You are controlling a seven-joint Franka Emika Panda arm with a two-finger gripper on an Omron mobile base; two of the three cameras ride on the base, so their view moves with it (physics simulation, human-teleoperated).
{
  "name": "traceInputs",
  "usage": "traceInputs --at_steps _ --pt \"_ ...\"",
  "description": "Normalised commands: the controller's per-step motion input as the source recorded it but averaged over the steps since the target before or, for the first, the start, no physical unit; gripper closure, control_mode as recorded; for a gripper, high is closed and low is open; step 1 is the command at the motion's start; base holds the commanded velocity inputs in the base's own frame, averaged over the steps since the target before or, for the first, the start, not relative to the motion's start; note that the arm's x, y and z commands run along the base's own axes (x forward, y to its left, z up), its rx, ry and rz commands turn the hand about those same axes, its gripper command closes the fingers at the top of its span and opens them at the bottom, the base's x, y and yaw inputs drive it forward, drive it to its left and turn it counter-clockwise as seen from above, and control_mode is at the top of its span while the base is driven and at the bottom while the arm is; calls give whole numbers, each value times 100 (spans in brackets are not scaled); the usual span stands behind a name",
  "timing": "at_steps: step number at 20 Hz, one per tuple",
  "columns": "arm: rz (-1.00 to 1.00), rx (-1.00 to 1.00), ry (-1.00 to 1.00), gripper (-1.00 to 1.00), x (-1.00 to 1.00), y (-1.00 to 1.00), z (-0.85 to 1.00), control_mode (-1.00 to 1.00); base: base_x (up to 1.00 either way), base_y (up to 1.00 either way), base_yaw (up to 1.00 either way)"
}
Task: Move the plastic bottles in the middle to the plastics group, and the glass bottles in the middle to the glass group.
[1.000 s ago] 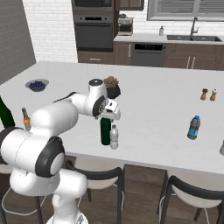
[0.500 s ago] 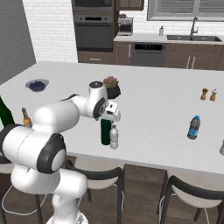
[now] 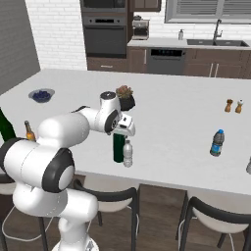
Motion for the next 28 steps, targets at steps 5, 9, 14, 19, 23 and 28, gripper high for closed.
traceInputs --at_steps 5,9,14,19,23,28 --pt "0 0 0 100 0 0 0 -100 0 0 0" --pt "0 0 0 100 0 0 0 -100 0 0 0" --pt "0 0 0 100 -8 0 0 -100 0 0 0" --pt "3 0 -6 100 -47 10 12 -100 0 0 0" --pt "11 1 -12 100 -29 70 29 -100 0 0 0" --pt "13 0 -12 100 0 100 30 -100 0 0 0"
